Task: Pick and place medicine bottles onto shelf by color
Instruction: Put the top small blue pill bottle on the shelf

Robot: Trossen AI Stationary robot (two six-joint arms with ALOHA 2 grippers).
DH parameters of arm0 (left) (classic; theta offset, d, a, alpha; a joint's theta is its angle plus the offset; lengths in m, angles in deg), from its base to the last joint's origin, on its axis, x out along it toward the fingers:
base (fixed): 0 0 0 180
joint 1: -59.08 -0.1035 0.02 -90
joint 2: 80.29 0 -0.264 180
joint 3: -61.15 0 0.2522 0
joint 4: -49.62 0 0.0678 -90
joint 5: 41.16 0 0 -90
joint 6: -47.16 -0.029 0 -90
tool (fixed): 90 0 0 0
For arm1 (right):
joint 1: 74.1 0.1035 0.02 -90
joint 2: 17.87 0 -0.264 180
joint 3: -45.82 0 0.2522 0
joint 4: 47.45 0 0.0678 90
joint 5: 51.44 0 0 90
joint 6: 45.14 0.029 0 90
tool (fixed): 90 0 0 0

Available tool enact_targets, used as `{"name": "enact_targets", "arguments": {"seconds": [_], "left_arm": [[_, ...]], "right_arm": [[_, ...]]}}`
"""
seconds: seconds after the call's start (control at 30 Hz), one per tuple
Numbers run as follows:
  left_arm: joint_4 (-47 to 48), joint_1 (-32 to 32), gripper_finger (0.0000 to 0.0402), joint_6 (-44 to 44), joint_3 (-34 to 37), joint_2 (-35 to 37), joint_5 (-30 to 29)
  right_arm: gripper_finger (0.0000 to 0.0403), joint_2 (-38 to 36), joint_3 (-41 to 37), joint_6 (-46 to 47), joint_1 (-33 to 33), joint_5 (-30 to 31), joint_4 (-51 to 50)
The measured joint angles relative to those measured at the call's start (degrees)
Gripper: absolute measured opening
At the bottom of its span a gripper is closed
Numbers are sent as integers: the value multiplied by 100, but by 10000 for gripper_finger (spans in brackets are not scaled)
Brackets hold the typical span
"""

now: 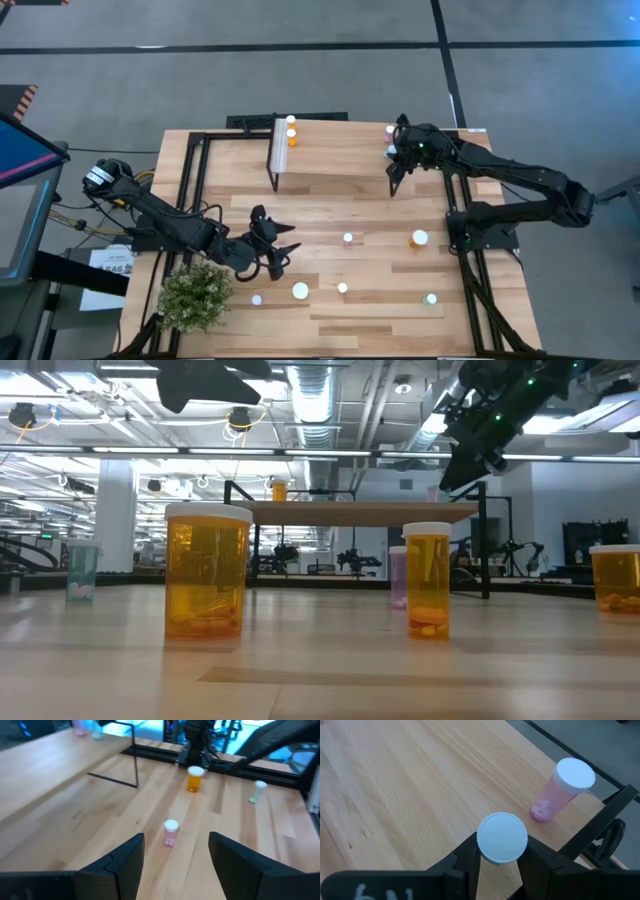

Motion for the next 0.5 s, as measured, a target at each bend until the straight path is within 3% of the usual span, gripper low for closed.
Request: {"name": "enact_targets", "arguments": {"seconds": [0.27,0.5], "left_arm": [[-2,0,208,1,0,0,645],[-4,1,208,0,0,0,826]], "right_arm": [[138,0,-2,1,0,0,2],[136,2,-2,1,0,0,2]]}}
